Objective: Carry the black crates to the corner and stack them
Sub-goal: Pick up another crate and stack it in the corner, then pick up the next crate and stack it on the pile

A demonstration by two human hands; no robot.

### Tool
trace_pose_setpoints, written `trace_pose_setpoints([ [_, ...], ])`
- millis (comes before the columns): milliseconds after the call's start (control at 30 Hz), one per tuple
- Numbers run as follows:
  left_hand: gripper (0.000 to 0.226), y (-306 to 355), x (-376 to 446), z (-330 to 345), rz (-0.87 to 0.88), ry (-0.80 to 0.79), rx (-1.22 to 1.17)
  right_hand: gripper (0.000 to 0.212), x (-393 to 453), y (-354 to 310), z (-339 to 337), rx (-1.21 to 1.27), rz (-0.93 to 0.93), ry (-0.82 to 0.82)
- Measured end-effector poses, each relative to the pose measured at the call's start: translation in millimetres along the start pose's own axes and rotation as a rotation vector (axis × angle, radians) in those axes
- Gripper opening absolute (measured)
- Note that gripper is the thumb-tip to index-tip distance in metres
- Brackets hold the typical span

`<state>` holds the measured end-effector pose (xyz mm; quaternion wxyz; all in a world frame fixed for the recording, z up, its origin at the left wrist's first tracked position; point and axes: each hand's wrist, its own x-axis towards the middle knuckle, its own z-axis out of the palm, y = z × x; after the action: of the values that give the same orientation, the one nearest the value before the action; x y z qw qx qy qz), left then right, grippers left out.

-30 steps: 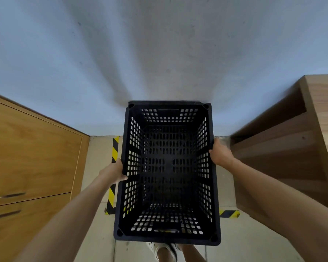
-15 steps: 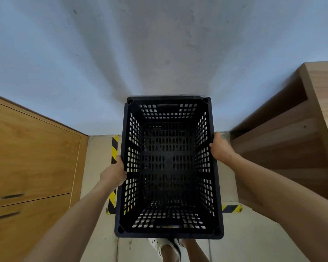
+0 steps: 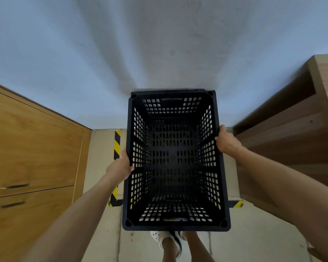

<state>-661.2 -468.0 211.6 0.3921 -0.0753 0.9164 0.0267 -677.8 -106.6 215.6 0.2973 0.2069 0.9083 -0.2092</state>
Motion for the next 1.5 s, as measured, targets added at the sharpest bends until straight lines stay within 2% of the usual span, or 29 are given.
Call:
trace_pose_setpoints([
  [367,0.055,-4.6,6.7,-6.9,-0.003,-0.019,-0.026,0.033,8.0,-0.7,-4.5,-0.018,-0.022,-0.035],
  [500,0.070,14.0,-4.8,-47.6,-0.020,-0.007,-0.025,0.049,-11.5,-4.0,-23.9,-0.171,-0.077,-0.034],
  [600,0.073,37.1,-22.7,-101.7,0.100,0.085,-0.051,0.059,-35.3,-21.6,-58.2,-0.223,-0.215,0.068],
  [700,0.067,64.2,-49.1,-165.8,0.262,0.109,-0.010,0.059,-57.1,-42.0,-119.9,-0.296,-0.379,0.034],
  [800,0.056,95.1,-82.9,-226.2,0.402,0.180,0.028,0.055,-82.2,-59.6,-191.6,-0.270,-0.417,0.085],
  [967,0.052,143.3,-141.7,-305.1,0.580,0.306,0.089,0.052,-129.9,-73.7,-278.9,-0.215,-0.377,0.247],
  [1167,0.055,179.6,-191.5,-373.4,0.768,0.382,0.204,0.054,-192.4,-70.8,-331.9,-0.173,-0.253,0.337],
  [1333,0.054,194.9,-216.5,-400.0,0.927,0.401,0.305,0.053,-248.9,-67.6,-337.2,-0.137,-0.091,0.396],
  [1500,0.050,206.0,-240.0,-398.1,1.076,0.417,0.420,0.051,-305.5,-66.8,-306.4,-0.117,0.032,0.446],
])
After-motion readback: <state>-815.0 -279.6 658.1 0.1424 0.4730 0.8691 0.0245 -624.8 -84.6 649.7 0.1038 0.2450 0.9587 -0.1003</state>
